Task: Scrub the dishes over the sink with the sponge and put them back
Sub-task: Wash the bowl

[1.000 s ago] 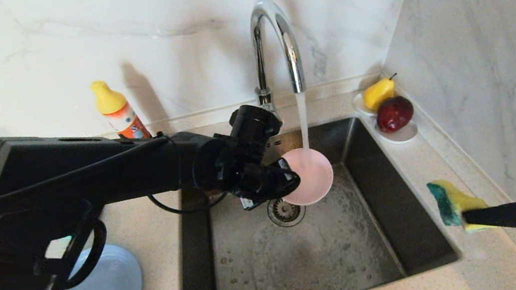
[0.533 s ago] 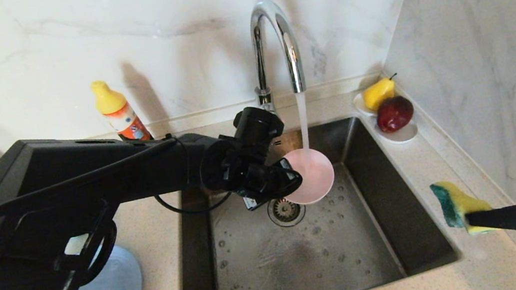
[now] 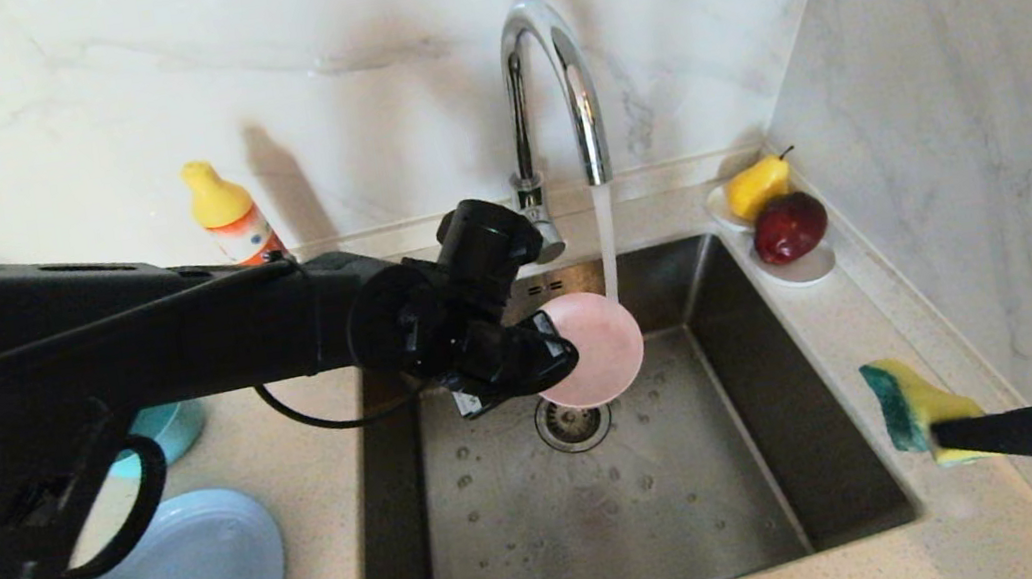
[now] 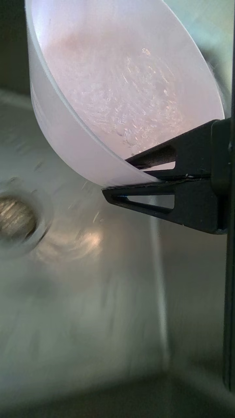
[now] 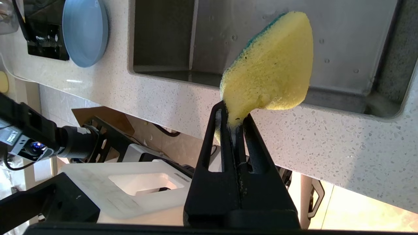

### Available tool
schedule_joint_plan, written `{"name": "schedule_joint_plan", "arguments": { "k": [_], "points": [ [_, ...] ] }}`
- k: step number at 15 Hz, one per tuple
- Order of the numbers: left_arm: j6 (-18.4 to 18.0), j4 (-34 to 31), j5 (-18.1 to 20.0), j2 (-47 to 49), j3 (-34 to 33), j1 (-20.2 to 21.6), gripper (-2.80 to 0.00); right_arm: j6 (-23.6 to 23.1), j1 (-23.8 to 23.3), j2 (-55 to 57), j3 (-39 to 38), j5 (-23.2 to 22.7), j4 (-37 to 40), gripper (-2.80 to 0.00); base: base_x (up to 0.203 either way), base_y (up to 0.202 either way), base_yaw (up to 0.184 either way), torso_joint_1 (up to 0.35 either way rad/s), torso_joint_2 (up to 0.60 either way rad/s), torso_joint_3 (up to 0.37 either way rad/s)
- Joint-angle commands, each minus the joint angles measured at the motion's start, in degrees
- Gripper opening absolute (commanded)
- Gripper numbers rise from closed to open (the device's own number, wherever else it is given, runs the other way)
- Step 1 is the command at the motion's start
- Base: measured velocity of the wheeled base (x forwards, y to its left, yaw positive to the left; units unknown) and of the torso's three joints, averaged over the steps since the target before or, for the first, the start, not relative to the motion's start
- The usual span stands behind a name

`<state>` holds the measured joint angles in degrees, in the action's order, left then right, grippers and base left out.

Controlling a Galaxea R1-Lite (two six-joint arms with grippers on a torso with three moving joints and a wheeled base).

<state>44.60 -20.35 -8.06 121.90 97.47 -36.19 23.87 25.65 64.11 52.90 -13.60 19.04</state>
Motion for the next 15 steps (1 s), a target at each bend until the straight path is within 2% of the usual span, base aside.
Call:
{"name": "schedule_joint_plan", "arguments": {
  "k": [1, 3, 5, 8, 10, 13, 15],
  "points": [
    [-2.04, 1.3, -7.27, -7.69, -5.4, 0.69, -2.8, 0.12, 0.02, 0.39, -0.16, -0.11, 0.03, -2.8, 0.0, 0.0, 0.0, 0.0, 0.0, 0.0],
    [-4.55, 6.68, -10.26, -14.09, -12.41, 1.42, -2.8, 0.12, 0.07, 0.31, -0.34, -0.11, 0.21, -2.8, 0.0, 0.0, 0.0, 0.0, 0.0, 0.0],
    [-9.87, 16.35, -11.25, -20.43, -22.35, 2.23, -2.8, 0.21, 0.02, 0.06, -0.42, -0.16, 0.29, -2.8, 0.0, 0.0, 0.0, 0.0, 0.0, 0.0],
    [-19.42, 38.92, -12.79, -26.24, -36.59, 3.16, -2.8, 0.21, 0.02, -0.21, -1.11, -0.19, 0.27, -2.8, 0.0, 0.0, 0.0, 0.0, 0.0, 0.0],
    [-23.92, 50.46, -13.48, -28.11, -43.73, 3.42, -2.8, 0.21, 0.02, -0.17, -1.29, -0.19, 0.21, -2.8, 0.0, 0.0, 0.0, 0.0, 0.0, 0.0],
    [-27.28, 67.35, -12.65, -29.11, -49.94, 3.72, -2.8, 0.12, 0.1, 0.44, -1.13, -0.19, -0.03, -2.8, 0.0, 0.0, 0.0, 0.0, 0.0, 0.0],
    [-28.84, 74.77, -10.44, -29.3, -52.17, 4.04, -2.8, 0.12, 0.13, 0.78, -1.24, -0.28, -0.15, -2.8, 0.0, 0.0, 0.0, 0.0, 0.0, 0.0]
  ]
}}
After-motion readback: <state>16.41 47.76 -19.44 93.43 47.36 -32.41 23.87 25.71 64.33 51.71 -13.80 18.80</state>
